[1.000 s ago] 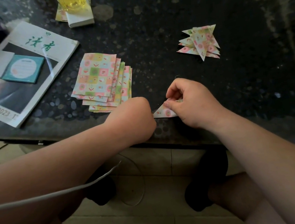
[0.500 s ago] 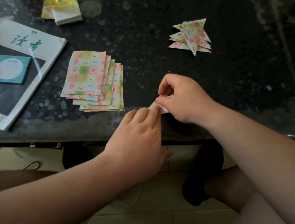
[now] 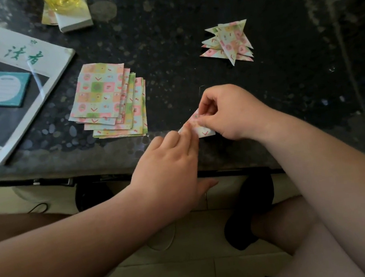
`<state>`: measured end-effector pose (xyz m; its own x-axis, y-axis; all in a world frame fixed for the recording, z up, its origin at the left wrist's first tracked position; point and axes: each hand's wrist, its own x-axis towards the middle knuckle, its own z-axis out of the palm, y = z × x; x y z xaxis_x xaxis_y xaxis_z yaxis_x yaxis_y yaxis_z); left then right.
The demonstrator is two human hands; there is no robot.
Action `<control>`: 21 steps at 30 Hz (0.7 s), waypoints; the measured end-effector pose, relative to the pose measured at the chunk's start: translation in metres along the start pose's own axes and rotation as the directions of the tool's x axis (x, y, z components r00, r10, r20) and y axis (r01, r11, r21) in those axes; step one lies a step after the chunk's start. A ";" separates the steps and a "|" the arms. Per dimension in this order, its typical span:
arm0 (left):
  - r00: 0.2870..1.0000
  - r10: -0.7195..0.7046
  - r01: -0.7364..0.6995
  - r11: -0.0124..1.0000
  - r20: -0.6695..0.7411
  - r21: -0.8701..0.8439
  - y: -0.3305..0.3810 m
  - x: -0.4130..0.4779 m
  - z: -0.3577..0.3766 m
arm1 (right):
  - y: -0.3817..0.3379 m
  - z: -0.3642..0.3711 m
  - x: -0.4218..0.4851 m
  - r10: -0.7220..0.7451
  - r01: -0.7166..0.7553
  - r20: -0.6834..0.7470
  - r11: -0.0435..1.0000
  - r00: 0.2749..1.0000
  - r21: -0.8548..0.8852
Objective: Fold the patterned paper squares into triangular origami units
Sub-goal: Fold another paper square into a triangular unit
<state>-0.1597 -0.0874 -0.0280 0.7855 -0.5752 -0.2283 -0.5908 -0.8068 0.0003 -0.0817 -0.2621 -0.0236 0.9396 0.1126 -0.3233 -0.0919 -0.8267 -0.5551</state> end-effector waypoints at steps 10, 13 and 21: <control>1.000 -0.014 0.014 0.999 0.012 0.050 0.011 0.012 -0.004 | 0.004 -0.014 -0.001 0.073 -0.074 0.061 0.997 0.995 -0.001; 1.000 -0.017 0.015 0.997 0.018 0.071 0.014 0.014 -0.006 | 0.003 -0.013 -0.002 0.083 -0.082 0.055 0.997 0.995 -0.013; 0.999 -0.021 0.016 0.995 0.049 0.095 0.021 0.017 -0.009 | 0.001 -0.016 -0.003 0.073 -0.071 0.086 0.997 0.994 -0.018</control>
<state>-0.1570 -0.1159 -0.0231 0.7878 -0.5508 -0.2757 -0.5927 -0.7997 -0.0959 -0.0793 -0.2726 -0.0109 0.8988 0.0988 -0.4272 -0.1529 -0.8425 -0.5166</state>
